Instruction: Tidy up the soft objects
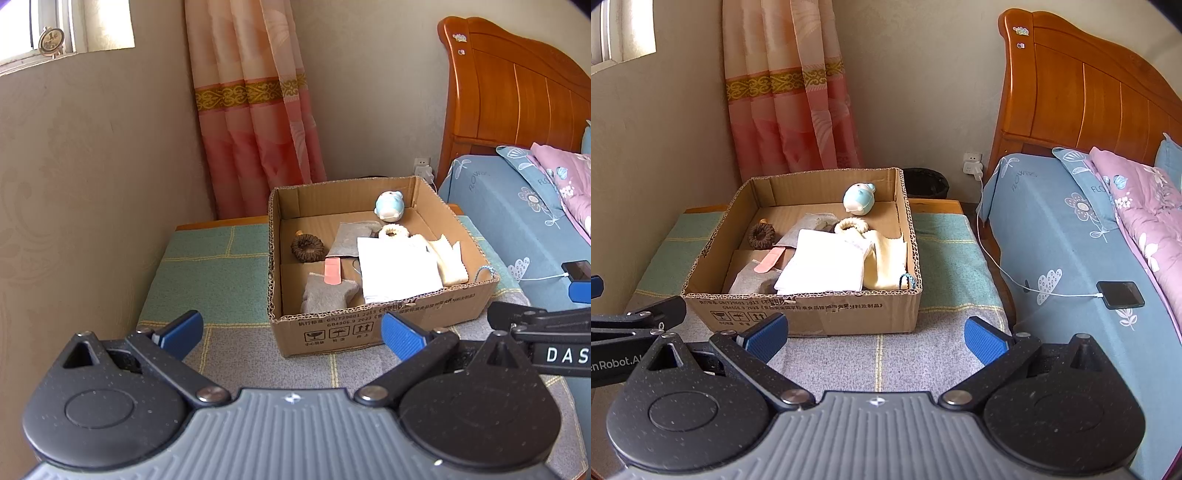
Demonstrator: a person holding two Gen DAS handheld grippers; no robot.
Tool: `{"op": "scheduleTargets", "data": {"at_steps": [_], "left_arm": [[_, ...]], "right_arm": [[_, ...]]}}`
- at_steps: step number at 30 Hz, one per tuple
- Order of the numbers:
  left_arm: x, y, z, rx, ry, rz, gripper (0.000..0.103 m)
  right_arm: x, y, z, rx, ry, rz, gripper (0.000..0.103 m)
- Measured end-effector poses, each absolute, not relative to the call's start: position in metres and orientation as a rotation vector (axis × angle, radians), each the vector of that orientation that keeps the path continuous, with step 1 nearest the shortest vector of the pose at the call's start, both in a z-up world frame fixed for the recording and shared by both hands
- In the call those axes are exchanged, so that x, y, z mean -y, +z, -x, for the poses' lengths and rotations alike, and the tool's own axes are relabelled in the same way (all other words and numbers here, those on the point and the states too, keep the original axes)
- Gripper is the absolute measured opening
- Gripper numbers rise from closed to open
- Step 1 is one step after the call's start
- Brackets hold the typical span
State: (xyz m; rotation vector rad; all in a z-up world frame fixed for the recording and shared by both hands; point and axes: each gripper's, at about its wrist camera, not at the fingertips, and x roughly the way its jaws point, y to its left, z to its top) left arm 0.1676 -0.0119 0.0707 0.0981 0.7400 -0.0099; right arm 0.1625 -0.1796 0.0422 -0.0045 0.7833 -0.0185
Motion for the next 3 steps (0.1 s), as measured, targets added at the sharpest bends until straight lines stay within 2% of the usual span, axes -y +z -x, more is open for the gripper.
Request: {"op": "scheduleTargets", "data": {"at_steps": [3], "left_arm": [[0.0123, 0.0723, -0.1659, -0.740, -0.009, -0.096, 0.102]], "right_arm": [[0.1798, 0.0426, -0.1614, -0.783, -0.018, 0.006, 0.103]]}}
